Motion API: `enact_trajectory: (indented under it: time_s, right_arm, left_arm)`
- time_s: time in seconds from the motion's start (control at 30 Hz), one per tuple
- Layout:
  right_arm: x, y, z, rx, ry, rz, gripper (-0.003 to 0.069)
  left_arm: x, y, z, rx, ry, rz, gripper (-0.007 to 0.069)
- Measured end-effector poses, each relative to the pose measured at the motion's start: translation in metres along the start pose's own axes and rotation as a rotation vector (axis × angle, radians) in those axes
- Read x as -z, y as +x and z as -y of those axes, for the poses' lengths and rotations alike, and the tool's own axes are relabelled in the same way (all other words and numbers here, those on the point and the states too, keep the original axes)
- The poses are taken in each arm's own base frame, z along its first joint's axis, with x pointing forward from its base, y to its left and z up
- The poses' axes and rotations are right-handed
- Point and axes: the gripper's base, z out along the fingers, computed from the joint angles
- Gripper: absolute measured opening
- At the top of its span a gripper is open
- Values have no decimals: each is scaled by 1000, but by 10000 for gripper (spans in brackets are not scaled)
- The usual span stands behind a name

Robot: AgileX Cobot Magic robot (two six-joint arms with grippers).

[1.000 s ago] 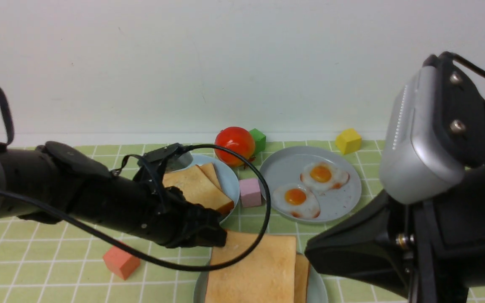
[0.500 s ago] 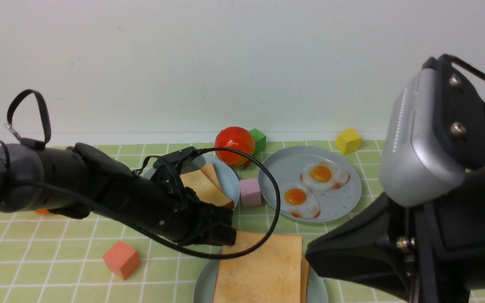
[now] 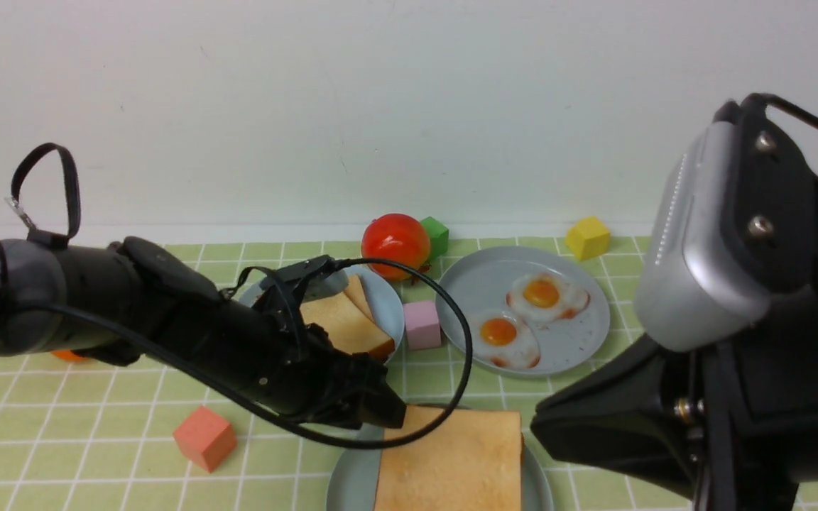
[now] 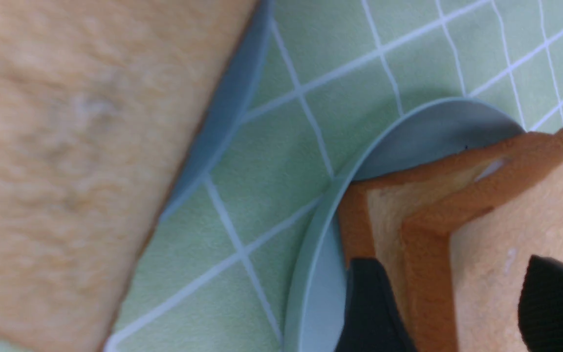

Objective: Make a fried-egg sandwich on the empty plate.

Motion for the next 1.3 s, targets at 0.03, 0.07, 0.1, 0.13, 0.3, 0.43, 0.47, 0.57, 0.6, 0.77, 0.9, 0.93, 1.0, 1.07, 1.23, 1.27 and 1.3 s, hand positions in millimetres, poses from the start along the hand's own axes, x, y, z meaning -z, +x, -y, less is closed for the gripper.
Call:
enact_trajectory:
  time_s: [0.03,0.07,0.1,0.13,0.3,0.43,0.47,0.57,0.6,0.77,0.9,0.93,1.0,1.07,1.23,1.27,1.3]
  right_arm:
    - [0,0,1,-12,12,-5,54]
    - [0,1,3,-35,32,-14,57]
    - [0,2,5,-57,56,-22,59]
    - [0,3,7,-79,81,-29,61]
    - [3,4,17,-204,201,-16,63]
    - [12,17,20,-287,272,33,64]
    - [14,18,19,-297,275,47,64]
    - [24,43,20,-343,346,126,62]
    - [28,52,20,-356,367,157,55]
    - [49,96,15,-375,425,349,-10]
    - [64,133,7,-348,435,493,-13]
    - [67,144,5,-334,440,522,-13]
    - [67,157,4,-318,451,543,-13]
    - [68,168,3,-300,462,570,-13]
    - [69,176,3,-260,487,593,-10]
    - [70,176,3,-255,489,594,-10]
    - [70,176,3,-253,490,594,-10]
  left_arm:
    - [6,-2,1,-1,-11,18,421]
    - [13,-4,2,-3,-24,39,423]
    - [21,-6,4,-6,-37,59,424]
    - [28,-8,6,-5,-47,77,425]
    - [72,-11,27,-36,-87,161,405]
    - [117,2,50,-68,-127,175,309]
    - [122,4,52,-89,-144,172,296]
    - [166,28,68,-48,-221,204,174]
    - [177,37,71,-24,-244,220,132]
    - [210,96,75,86,-302,276,3]
    - [225,154,76,121,-270,360,-13]
    - [227,169,76,139,-251,387,-13]
    - [230,187,75,165,-229,420,-13]
    - [233,203,75,183,-210,449,-13]
    - [244,222,81,186,-151,541,-13]
    - [245,223,81,186,-142,547,-13]
    - [245,225,82,187,-132,550,-13]
